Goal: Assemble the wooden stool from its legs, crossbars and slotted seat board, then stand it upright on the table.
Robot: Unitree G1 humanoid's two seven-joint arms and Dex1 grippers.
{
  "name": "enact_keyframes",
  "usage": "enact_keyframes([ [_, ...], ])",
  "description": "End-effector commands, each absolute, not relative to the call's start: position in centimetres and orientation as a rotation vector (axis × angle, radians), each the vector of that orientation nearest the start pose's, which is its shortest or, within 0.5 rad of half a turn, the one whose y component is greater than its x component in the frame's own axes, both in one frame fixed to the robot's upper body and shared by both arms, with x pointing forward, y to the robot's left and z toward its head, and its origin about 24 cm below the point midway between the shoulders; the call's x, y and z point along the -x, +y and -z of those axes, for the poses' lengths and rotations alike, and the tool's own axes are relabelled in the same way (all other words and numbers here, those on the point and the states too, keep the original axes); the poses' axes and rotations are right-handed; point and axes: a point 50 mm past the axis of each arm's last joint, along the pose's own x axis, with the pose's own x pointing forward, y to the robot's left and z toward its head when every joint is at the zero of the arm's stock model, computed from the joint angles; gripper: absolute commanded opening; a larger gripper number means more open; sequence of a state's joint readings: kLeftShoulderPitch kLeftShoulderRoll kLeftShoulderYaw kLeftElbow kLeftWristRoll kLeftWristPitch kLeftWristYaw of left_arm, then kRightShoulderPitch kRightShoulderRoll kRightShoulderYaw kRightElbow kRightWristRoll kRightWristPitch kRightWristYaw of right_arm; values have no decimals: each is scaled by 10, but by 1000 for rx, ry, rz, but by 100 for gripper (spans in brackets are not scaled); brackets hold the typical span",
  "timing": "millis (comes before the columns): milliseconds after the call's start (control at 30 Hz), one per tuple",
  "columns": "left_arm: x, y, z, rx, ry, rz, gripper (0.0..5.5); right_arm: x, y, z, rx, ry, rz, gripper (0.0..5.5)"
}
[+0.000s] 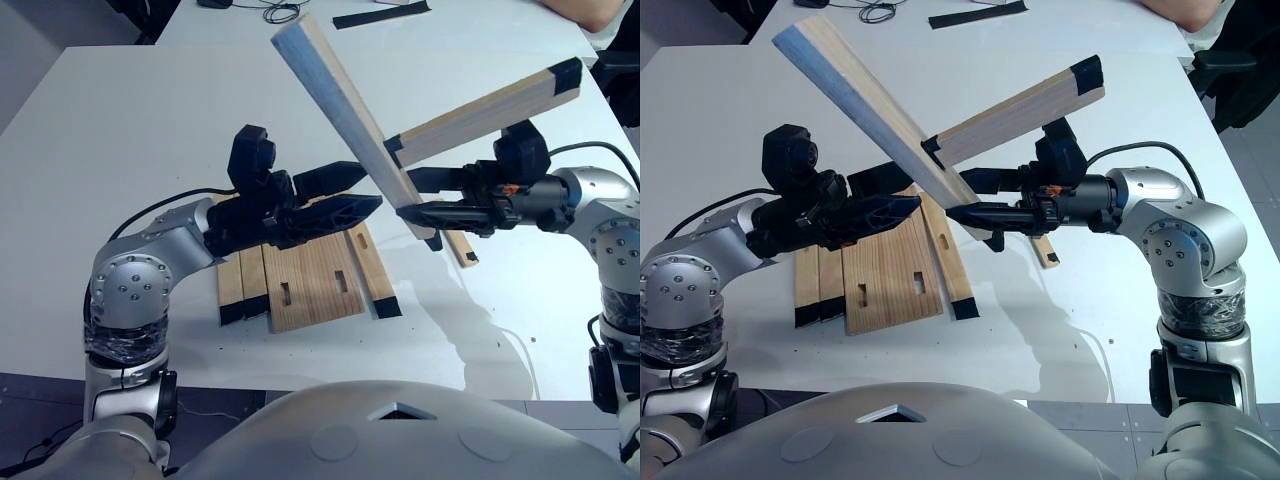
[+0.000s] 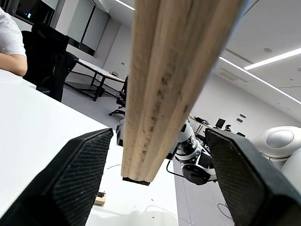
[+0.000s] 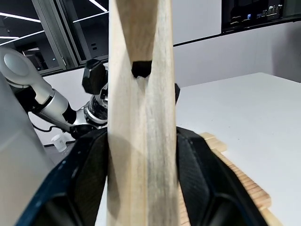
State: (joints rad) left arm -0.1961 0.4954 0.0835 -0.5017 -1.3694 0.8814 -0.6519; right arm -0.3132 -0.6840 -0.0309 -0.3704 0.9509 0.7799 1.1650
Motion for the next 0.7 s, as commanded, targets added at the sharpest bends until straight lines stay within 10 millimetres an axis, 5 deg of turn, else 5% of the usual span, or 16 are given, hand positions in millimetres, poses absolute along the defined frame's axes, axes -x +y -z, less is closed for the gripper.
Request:
enact_keyframes([
  [33,-211,129,-177,604,105,1407,364,-223,-159,-173,-129,190,-1631,207],
  [700,-198,122,-169,498,150,1474,364,-223,-153,-170,-77,219,-1691,207],
])
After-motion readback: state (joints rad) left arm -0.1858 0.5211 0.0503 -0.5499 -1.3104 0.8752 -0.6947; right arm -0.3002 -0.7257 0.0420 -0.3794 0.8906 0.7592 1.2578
